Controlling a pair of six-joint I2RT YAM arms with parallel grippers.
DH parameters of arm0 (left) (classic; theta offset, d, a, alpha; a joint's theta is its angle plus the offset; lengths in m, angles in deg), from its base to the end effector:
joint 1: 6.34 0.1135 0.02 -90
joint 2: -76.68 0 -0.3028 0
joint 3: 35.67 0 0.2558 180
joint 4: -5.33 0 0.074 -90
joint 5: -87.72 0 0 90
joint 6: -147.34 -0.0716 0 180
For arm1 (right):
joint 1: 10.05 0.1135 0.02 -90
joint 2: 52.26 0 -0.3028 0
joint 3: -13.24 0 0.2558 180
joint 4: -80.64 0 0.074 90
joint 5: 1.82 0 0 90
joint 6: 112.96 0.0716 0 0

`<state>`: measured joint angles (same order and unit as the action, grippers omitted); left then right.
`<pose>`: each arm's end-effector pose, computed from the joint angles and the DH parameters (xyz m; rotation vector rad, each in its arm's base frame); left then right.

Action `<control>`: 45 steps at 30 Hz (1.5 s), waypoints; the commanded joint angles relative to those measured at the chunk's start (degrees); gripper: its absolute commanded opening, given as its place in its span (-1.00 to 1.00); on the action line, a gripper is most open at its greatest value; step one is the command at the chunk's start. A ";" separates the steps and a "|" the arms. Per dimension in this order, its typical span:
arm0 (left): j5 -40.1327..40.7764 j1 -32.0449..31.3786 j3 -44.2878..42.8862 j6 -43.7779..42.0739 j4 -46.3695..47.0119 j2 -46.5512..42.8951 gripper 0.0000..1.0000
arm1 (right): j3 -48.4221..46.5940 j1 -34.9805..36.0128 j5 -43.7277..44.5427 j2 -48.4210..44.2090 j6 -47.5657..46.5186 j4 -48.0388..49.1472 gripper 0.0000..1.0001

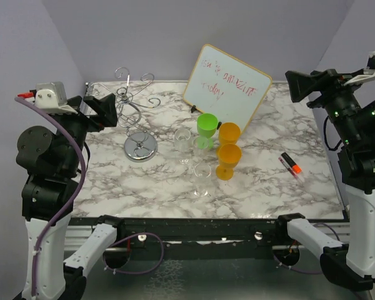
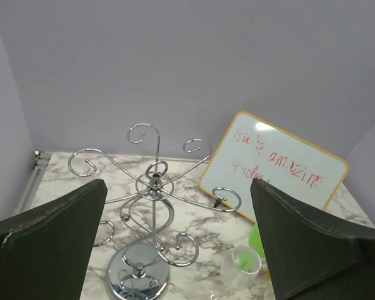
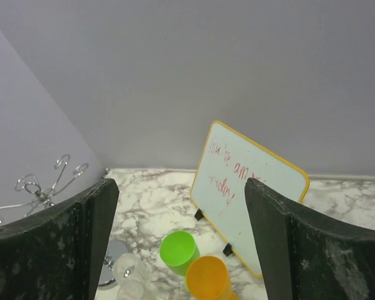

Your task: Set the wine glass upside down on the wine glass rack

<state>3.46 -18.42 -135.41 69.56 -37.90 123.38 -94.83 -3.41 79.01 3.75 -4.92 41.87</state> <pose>0.1083 -0.0159 0.5630 -0.0853 1.4037 -0.2821 0.1465 0.0285 0.5996 -0.0021 1.3571 0.4704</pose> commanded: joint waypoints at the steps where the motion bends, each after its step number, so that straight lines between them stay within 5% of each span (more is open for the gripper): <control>1: -3.33 0.22 6.28 1.21 -2.16 -2.29 0.98 | 2.94 -0.39 -4.80 0.16 0.58 -4.57 0.79; 12: -13.55 0.21 17.79 3.89 0.00 -7.34 0.98 | 14.53 -0.38 -14.30 -2.21 2.84 -4.06 0.82; 21: -13.85 0.20 24.27 10.38 2.16 -8.80 0.98 | 20.63 1.48 -26.98 2.29 8.23 0.65 0.57; 28: -11.33 0.18 29.08 15.22 2.07 -11.06 0.98 | 17.37 19.63 -11.15 9.06 5.60 -5.09 0.49; 36: -9.29 0.22 31.39 18.68 2.07 -13.37 0.96 | 8.36 38.53 9.73 22.02 2.23 -11.86 0.02; 45: -8.12 0.22 29.95 17.96 3.22 -12.82 0.98 | -0.57 45.28 20.37 32.82 0.55 -23.98 -0.23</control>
<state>-6.73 -18.42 -104.59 87.55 -36.59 110.29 -91.35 39.91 90.88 33.65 -2.97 26.41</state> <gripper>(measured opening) 0.986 0.389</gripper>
